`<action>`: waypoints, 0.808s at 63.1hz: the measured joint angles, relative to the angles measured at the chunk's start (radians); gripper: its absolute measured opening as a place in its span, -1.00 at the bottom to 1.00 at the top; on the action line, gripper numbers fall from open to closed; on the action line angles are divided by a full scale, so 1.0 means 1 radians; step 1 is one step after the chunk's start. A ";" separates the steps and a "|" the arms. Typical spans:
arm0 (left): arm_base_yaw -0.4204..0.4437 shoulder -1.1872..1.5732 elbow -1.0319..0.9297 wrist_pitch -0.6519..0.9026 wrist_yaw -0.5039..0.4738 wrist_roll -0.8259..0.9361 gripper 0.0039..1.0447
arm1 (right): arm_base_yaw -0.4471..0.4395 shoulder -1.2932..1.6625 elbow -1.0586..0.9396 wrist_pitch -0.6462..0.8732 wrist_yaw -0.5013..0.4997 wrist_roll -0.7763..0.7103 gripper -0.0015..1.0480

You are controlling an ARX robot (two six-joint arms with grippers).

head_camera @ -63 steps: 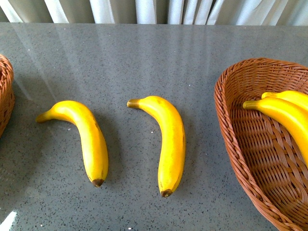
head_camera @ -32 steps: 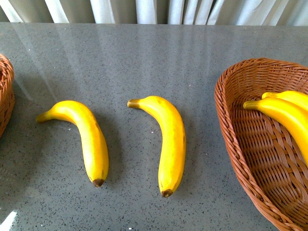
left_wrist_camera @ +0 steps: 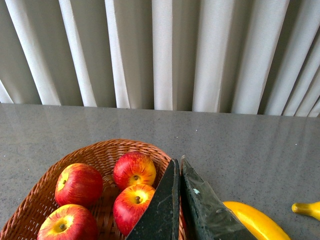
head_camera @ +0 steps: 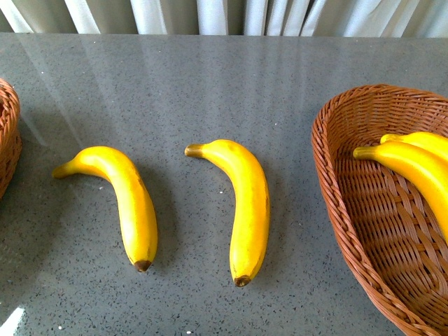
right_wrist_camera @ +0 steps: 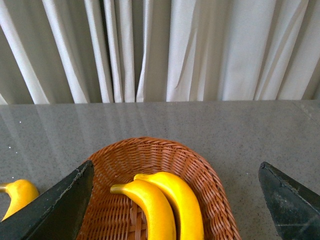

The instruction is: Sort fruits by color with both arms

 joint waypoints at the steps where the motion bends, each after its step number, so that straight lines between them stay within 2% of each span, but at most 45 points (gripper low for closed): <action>1: 0.000 -0.010 0.000 -0.010 0.000 0.000 -0.98 | 0.000 0.000 0.000 0.000 0.000 0.000 0.82; 21: 0.000 -0.097 0.000 -0.097 0.000 0.000 -0.98 | 0.000 0.000 0.000 0.000 0.000 0.000 0.82; 27: 0.000 -0.221 0.000 -0.253 0.000 0.000 -0.98 | 0.000 0.000 0.000 0.000 0.000 0.000 0.82; 45: -0.002 -0.251 0.000 -0.269 0.000 0.000 -0.98 | 0.000 0.000 0.000 0.000 0.000 0.000 0.82; 47: -0.002 -0.251 0.000 -0.269 0.000 -0.001 -0.94 | 0.000 0.000 0.000 0.000 0.000 0.000 0.82; 51: -0.002 -0.251 0.000 -0.269 0.000 -0.001 -0.70 | 0.000 0.000 0.000 0.000 0.000 0.000 0.82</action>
